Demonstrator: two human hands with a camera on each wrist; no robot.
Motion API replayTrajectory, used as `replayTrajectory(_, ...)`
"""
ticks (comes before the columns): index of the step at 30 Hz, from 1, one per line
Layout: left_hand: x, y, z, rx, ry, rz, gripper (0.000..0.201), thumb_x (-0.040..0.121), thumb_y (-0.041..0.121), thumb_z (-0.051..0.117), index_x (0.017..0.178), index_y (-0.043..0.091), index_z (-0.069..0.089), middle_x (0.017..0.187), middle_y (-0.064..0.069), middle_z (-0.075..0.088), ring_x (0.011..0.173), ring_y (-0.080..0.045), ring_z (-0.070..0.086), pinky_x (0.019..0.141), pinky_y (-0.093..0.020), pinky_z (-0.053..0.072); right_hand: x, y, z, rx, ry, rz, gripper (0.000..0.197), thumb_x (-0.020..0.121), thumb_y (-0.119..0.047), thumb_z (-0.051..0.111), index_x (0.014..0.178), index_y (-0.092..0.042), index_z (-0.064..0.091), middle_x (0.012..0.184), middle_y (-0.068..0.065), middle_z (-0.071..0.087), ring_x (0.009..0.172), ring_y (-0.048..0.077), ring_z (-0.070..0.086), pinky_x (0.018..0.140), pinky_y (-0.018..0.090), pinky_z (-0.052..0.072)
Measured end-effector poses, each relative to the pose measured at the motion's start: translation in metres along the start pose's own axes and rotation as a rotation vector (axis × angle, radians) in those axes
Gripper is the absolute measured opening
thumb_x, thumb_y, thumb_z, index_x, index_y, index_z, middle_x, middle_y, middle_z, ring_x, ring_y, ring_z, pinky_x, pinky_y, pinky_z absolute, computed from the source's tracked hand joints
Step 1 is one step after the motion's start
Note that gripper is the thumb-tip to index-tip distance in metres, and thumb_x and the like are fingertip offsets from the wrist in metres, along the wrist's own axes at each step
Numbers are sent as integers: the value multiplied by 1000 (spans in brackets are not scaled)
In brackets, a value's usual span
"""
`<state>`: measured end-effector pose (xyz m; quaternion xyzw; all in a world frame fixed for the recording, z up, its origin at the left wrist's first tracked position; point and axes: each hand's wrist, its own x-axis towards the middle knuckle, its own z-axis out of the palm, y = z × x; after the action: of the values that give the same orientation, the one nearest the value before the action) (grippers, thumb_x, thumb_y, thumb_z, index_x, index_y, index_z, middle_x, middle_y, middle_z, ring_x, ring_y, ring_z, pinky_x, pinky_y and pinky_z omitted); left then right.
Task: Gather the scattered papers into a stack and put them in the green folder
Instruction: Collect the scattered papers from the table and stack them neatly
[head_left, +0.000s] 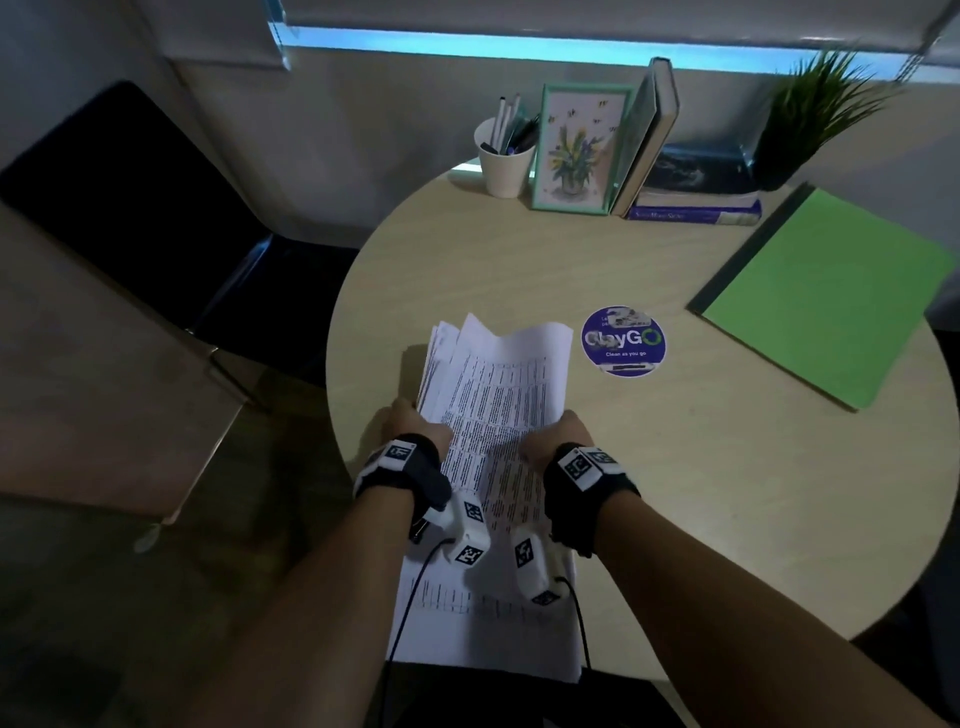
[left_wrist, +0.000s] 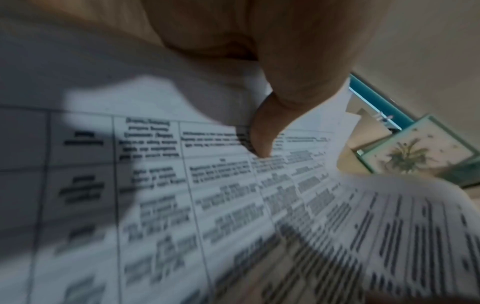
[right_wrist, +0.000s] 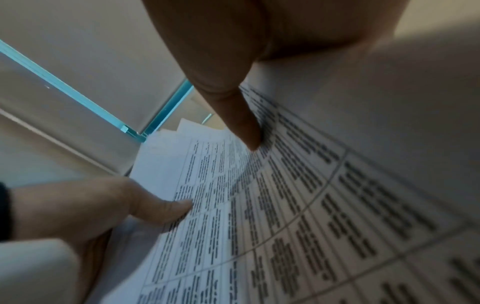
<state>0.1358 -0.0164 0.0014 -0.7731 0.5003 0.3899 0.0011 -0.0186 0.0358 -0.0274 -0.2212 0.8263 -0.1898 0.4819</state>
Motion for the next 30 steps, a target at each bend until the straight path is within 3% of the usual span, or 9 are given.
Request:
replayTrajectory(3,-2,7,-8,-156,-36,15,73,90,23,66,149,7,26,147,-11,41,126,-30,47,96,-35,40,3,4,-10,180,48,5,43,78,-14,70,111,-9,43,92,10,58,78,29,60,71,38,55)
replayTrajectory(6,2,10,-24,-299,-84,99,57,88,19,69,137,5,43,136,-10,53,122,-28,51,90,-29,38,8,4,-38,502,6,27,51,58,-10,86,104,-2,65,90,16,70,80,34,67,77,45,57)
replayTrajectory(8,7,19,-35,-374,-81,190,48,86,18,72,128,5,52,127,-10,60,111,-26,56,87,-27,38,16,-3,-55,623,-11,-54,47,45,-14,91,88,-9,75,89,14,74,85,37,69,85,52,55)
replayTrajectory(12,1,62,-60,-505,11,395,35,86,15,71,117,2,61,105,-5,64,99,-21,59,82,-26,41,-3,-50,-94,685,74,-311,20,66,-8,84,78,-20,73,88,8,74,87,33,69,85,48,56)
replayTrajectory(16,-16,113,-82,-615,123,587,29,88,12,67,115,3,60,101,-3,61,89,-16,56,76,-21,40,-31,-100,-126,699,158,-553,20,81,-7,71,98,-18,68,95,3,71,92,25,67,82,42,54)
replayTrajectory(19,-23,139,-92,-706,167,646,30,88,12,67,115,3,60,100,-4,62,88,-15,57,75,-19,42,-43,-117,-138,705,215,-650,21,86,-4,62,100,-19,64,97,-1,69,94,20,64,81,40,53)
replayTrajectory(25,-21,130,-80,-691,140,647,29,85,11,71,112,6,64,96,3,64,84,-11,60,51,-5,42,-42,-99,-139,668,225,-663,23,86,-7,65,103,-23,63,98,-5,69,93,16,64,80,36,52)
replayTrajectory(28,-17,114,-61,-671,83,613,32,78,13,78,106,7,65,95,-1,68,79,-10,63,65,-15,48,-28,-76,-123,558,212,-577,25,83,-14,73,105,-16,62,98,1,68,92,22,64,84,38,52)
replayTrajectory(30,-14,111,-53,-686,78,604,32,78,14,78,107,7,66,97,-2,68,86,-15,64,76,-22,48,-21,-69,-115,512,241,-536,24,82,-18,74,104,-15,65,97,4,69,93,26,65,87,44,54)
